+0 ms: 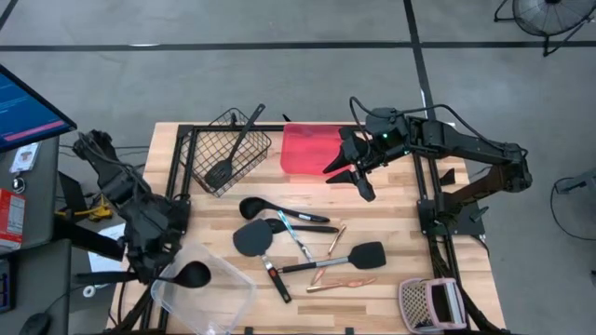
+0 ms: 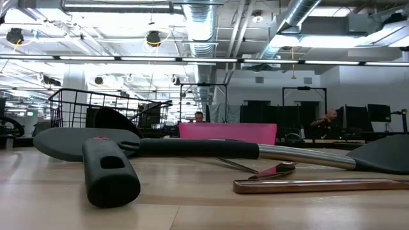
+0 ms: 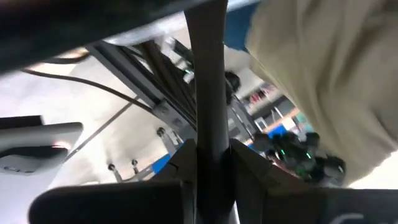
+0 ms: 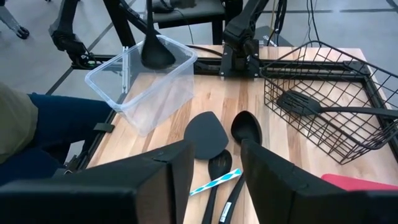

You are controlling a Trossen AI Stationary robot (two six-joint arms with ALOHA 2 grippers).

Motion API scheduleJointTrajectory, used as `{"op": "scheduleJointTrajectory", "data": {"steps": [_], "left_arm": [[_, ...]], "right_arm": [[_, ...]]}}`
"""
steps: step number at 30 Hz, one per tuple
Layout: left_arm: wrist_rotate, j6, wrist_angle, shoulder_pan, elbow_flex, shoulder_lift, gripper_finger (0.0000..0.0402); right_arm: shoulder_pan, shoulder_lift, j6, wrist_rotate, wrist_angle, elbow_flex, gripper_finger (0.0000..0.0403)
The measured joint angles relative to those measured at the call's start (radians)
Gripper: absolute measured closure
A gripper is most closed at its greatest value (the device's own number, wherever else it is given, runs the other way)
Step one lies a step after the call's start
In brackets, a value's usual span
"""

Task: Pick & Place Kitchen Items
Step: Put the soup ladle into the white bin

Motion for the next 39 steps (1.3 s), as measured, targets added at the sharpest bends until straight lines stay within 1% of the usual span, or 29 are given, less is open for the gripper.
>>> {"op": "scheduleJointTrajectory", "data": {"steps": [2,6,10,13,20,28,30,32,34,36,39], "left_arm": [[-0.001,0.0,-0.031,0.0,-0.001,0.023,0.0354],[0.0,0.0,-0.035,0.0,-0.001,0.062,0.0354],[0.0,-0.013,-0.031,0.001,-0.001,0.076,0.0352],[0.002,-0.014,-0.02,0.004,-0.001,0.076,0.0343],[0.004,-0.014,0.017,0.011,-0.001,0.075,0.0297],[0.007,-0.012,0.033,0.022,-0.001,0.075,0.0223],[0.038,-0.012,0.036,0.045,-0.001,0.071,0.0208],[0.075,-0.012,0.036,0.07,-0.001,0.057,0.0199],[0.087,-0.01,0.036,0.092,-0.001,0.036,0.0194],[0.079,0.005,0.035,0.117,-0.001,0.009,0.0193],[0.024,0.045,0.033,0.161,-0.001,-0.033,0.0193]], "right_arm": [[0.0,0.008,0.0,0.0,0.004,0.0,0.0271],[0.001,0.021,-0.001,-0.001,0.004,0.001,0.0274],[0.0,0.039,-0.001,-0.001,-0.009,0.0,0.0273],[0.006,0.056,-0.002,0.0,-0.028,-0.002,0.0273],[0.003,0.104,-0.028,-0.001,-0.041,0.0,0.027],[-0.028,0.105,-0.074,0.0,-0.041,0.0,0.0238],[-0.037,0.104,-0.08,0.0,-0.036,0.0,0.0229],[-0.046,0.104,-0.08,0.0,-0.032,0.0,0.0221],[-0.055,0.105,-0.078,0.0,-0.026,0.0,0.0214],[-0.056,0.126,-0.059,0.021,-0.005,0.002,0.0208],[-0.056,0.157,-0.023,0.067,0.001,-0.003,0.0204]]}}
